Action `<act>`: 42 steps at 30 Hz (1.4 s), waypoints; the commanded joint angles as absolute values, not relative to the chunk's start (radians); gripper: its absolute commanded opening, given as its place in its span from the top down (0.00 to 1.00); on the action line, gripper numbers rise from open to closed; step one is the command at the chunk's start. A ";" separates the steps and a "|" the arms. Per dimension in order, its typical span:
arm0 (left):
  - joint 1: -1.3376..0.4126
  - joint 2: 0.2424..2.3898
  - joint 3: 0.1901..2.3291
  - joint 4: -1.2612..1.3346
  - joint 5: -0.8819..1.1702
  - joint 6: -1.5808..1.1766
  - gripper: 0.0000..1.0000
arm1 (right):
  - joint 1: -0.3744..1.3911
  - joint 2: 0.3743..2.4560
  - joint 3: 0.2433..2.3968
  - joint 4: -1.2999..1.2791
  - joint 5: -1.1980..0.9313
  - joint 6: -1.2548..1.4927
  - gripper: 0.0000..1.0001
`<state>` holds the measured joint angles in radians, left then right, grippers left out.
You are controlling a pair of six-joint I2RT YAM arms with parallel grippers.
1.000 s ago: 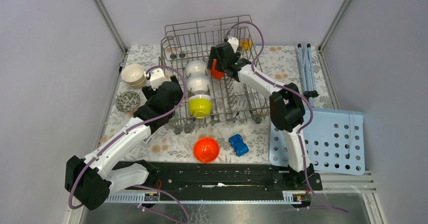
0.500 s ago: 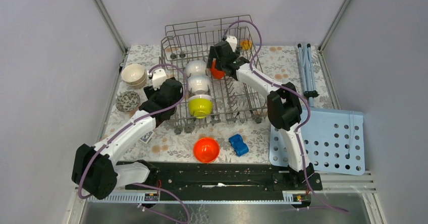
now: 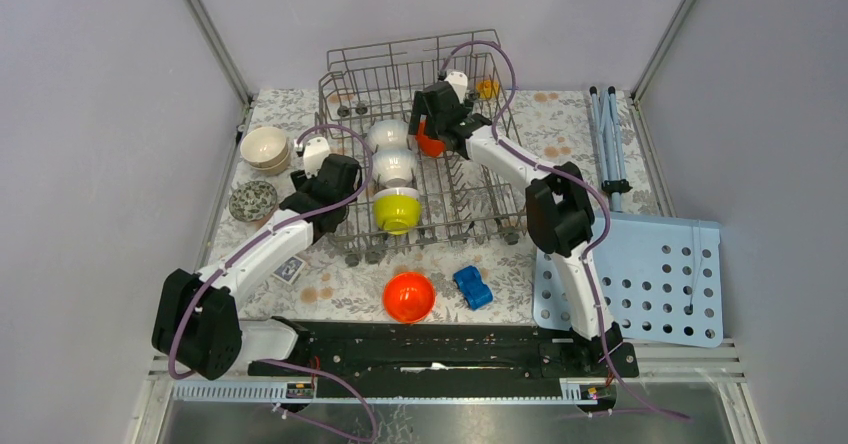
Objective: Unload the bowls from the dish rack
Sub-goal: Pick up the bowl from the dish rack.
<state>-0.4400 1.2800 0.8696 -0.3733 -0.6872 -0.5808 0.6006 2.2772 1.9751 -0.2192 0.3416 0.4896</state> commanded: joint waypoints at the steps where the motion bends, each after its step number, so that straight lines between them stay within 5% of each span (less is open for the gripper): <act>1: -0.437 1.282 0.910 -0.349 -0.661 -0.577 0.35 | 0.560 2.341 2.004 -0.350 0.396 0.471 0.00; 16: -0.437 1.286 0.913 -0.343 -0.626 -0.578 0.40 | 0.560 2.289 1.993 -0.378 0.412 0.445 0.00; 28: -0.439 1.255 0.909 -0.342 -0.623 -0.574 0.26 | 0.552 2.080 2.024 -0.425 0.293 0.486 0.00; 42: -0.454 1.172 1.063 -0.321 -0.380 -0.497 0.11 | 0.429 1.436 1.285 -0.177 0.362 0.473 0.00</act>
<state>-0.4400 1.1923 0.9611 -0.3710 -0.5148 -0.5331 0.4427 1.5581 1.4258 -0.2649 0.2939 0.4900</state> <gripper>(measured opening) 0.870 0.994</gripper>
